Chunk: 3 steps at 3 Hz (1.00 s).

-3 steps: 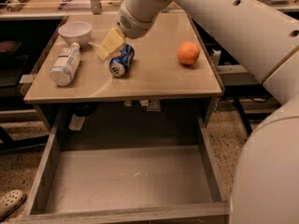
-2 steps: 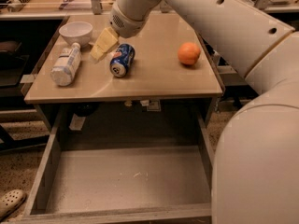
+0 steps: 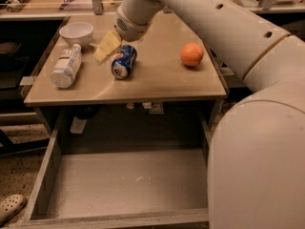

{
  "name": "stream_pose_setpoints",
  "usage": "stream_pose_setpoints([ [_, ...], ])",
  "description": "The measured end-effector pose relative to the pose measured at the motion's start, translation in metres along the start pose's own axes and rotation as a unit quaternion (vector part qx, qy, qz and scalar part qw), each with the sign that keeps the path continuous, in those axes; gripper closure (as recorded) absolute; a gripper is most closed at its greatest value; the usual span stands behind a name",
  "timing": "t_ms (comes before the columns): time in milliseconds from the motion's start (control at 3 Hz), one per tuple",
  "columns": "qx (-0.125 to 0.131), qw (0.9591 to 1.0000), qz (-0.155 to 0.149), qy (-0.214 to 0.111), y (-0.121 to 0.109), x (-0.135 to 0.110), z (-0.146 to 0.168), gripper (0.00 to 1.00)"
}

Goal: Place pepsi can into top drawer

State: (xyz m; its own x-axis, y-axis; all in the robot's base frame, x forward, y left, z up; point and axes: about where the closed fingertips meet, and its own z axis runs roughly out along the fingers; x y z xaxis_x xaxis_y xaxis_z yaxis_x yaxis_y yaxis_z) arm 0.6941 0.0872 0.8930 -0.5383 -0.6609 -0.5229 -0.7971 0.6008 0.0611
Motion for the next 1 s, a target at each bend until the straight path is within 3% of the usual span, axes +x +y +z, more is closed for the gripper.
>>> stream_pose_setpoints([
  [1000,-0.01,0.9977,0.065,0.017,-0.034,0.007,0.037,0.0],
])
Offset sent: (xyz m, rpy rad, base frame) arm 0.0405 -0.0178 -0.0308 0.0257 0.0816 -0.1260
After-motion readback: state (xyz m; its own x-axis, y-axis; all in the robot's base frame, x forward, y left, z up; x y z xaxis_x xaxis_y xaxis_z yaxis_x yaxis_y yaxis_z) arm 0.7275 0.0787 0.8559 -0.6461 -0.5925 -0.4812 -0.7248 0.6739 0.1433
